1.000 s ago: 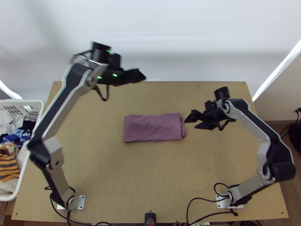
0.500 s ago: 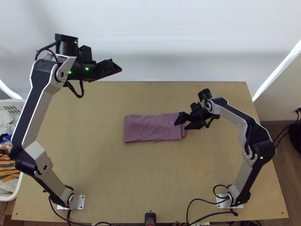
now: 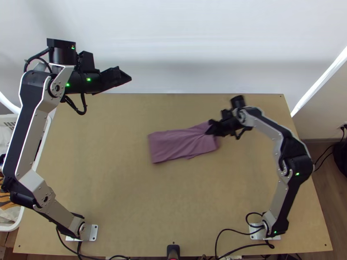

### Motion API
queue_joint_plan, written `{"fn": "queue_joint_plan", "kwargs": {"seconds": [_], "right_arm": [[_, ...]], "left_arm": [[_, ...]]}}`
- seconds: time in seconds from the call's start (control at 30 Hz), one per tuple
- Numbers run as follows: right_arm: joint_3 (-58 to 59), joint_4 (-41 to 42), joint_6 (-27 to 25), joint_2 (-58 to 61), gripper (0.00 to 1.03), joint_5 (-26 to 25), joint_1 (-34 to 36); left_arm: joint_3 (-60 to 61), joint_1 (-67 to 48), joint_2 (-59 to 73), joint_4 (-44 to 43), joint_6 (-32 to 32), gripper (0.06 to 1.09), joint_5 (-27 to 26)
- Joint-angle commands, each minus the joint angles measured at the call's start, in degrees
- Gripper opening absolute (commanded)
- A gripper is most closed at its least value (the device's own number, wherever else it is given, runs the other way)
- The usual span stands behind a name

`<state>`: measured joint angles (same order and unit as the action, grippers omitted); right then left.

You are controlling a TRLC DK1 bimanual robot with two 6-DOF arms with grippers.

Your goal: Fold the t-shirt

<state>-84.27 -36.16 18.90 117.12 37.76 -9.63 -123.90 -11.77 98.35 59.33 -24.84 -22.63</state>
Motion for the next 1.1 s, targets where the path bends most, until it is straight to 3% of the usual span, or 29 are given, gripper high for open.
{"fn": "queue_joint_plan", "kwargs": {"seconds": [0.0, 0.43, 0.8, 1.07], "right_arm": [[-2.92, 0.92, 2.37, -0.40, 0.03, -0.67, 5.41], [-19.35, 0.83, 2.73, 10.76, 0.03, -3.04, 16.48], [-30.78, 0.74, 11.43, 18.49, 0.03, -10.86, 21.67], [-32.27, 0.65, 16.52, 18.67, 0.03, -15.43, 27.12]], "left_arm": [[1.73, 0.52, -2.28, 0.79, 0.49, 1.05, 0.40], [1.90, 0.17, -2.02, 0.61, 1.02, 1.05, 0.31], [1.90, 0.17, -2.02, 0.70, 1.02, 1.05, 0.31], [1.90, 0.17, -2.28, 0.70, 0.85, 1.05, 0.31]]}}
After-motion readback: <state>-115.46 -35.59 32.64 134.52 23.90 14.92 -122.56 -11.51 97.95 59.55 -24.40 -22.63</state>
